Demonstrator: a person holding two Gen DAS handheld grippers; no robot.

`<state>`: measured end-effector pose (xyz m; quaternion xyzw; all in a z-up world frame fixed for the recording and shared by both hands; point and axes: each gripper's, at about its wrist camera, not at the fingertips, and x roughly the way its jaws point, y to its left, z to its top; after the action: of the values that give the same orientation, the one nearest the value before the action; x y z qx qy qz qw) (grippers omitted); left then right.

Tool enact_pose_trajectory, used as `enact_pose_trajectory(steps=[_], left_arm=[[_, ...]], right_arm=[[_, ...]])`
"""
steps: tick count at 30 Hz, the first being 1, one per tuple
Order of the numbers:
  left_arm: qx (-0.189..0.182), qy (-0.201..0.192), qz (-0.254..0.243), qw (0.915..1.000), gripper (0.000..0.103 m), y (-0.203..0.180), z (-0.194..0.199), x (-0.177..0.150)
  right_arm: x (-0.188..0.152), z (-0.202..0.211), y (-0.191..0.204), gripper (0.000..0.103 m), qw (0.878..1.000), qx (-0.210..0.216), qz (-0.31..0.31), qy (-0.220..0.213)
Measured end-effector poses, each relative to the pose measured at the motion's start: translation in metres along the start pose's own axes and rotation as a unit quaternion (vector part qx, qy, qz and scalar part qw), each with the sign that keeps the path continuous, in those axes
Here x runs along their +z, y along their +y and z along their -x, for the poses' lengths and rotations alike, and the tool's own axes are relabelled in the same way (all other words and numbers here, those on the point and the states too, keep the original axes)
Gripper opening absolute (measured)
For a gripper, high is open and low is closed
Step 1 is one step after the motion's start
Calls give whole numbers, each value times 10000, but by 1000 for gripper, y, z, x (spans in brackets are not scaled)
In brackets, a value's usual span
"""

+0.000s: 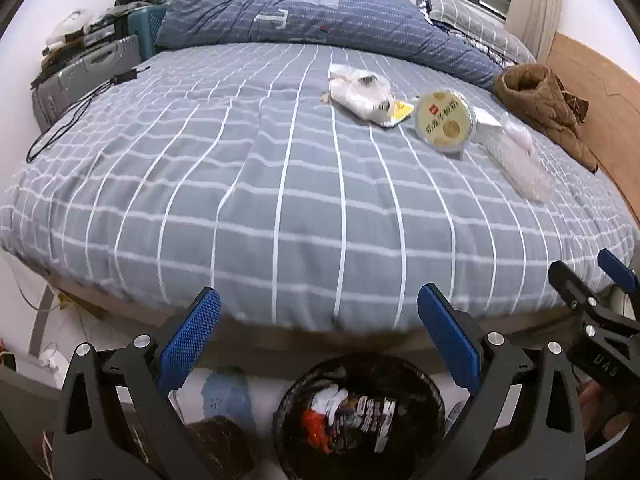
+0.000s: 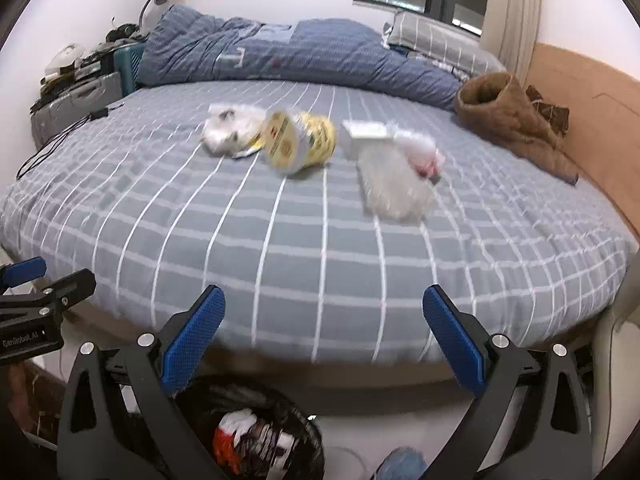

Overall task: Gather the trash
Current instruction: 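Move both tools back up over the remaining trash on the bed, then grasp the white drawstring bag with the left tool while the right tool grasps the bubble-wrap tube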

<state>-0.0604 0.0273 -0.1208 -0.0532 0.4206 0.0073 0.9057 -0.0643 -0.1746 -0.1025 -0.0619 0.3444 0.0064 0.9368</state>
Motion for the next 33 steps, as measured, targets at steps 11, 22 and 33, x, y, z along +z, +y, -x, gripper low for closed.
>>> enact_pose_trajectory(steps=[11,22,33], left_arm=[[71,-205,-1,9998,97,-3,-29,56],[85,-291,-164,9994,97,-15,-84,126],[43,-241,-408,9989,97,-39,-150,184]], right_arm=[[50,-31,-16,95,9995,-71,-179,-259],[93,-82,-41,95,9994,-145,-276,-167],[103,-126,-79,95,9978,-106,-641,155]])
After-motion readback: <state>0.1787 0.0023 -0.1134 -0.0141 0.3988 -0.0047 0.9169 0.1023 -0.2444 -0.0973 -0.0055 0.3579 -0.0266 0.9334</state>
